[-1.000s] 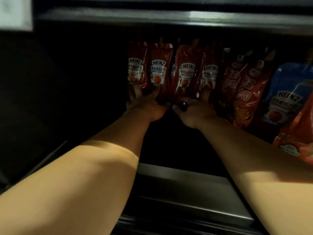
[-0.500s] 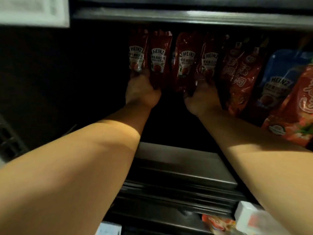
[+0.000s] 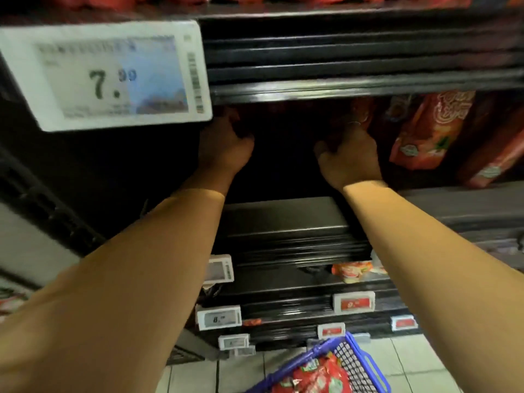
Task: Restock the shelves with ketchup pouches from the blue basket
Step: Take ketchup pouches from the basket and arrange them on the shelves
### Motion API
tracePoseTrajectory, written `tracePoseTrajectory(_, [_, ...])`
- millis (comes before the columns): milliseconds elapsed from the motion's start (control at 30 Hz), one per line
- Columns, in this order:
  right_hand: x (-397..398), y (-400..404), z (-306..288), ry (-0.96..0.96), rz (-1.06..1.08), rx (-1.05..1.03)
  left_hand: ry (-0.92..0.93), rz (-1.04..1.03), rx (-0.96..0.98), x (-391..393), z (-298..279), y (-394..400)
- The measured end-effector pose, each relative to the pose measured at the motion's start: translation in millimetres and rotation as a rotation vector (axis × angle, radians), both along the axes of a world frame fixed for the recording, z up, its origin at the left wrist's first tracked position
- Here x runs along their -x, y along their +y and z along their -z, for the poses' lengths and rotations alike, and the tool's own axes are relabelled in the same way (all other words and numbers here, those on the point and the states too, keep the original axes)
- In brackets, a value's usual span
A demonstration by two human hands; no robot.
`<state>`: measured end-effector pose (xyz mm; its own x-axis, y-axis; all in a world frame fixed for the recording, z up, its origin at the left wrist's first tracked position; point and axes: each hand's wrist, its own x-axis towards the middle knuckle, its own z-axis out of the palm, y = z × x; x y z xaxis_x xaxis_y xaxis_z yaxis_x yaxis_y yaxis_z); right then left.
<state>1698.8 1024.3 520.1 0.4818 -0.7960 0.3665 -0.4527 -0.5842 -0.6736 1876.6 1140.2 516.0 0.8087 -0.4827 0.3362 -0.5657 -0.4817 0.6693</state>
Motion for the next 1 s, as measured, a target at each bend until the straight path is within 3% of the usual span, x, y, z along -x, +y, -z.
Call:
tracePoseTrajectory(167, [37.7,17.7,-4.5,0.074,0.063,-0.075,0.052,-0.07,-0.037,15.9,-3.8,25.4])
tracePoseTrajectory(400, [116.2,43.0,-10.8,-0.05,-0.032,-0.331,0.034,-0.05,-0.149,67.4,-8.3,71.0])
tracePoseTrajectory(567, [197.8,53.0,0.9,-0.312,-0.304,-0.56,0.052,-0.085,-0.091,132.0,1.6,123.5])
tracePoseTrajectory(633, [235.1,53.6,24.9,-0.246,-0.318,-0.571,-0.035,-0.072,0.007,178.8,6.9,148.3])
tracePoseTrajectory(733, [291.2,56.9,72.5,0.034,-0.33,-0.657,-0.122,-0.101,0.039,253.0,39.3,183.8])
tracePoseTrajectory(800, [328.4,61.3,113.9,0.259,-0.323,-0.692,0.027,-0.112,-0.029,297.6,79.2,203.7])
tracePoseTrajectory(933, [380.7,81.4,183.0,0.51,-0.221,-0.845,0.449,-0.185,-0.183,360.9,168.1,232.5])
tracePoseTrajectory(1000, [391.1,96.2,210.8,0.594,-0.208,-0.88,0.642,-0.222,-0.357,382.6,214.5,246.0])
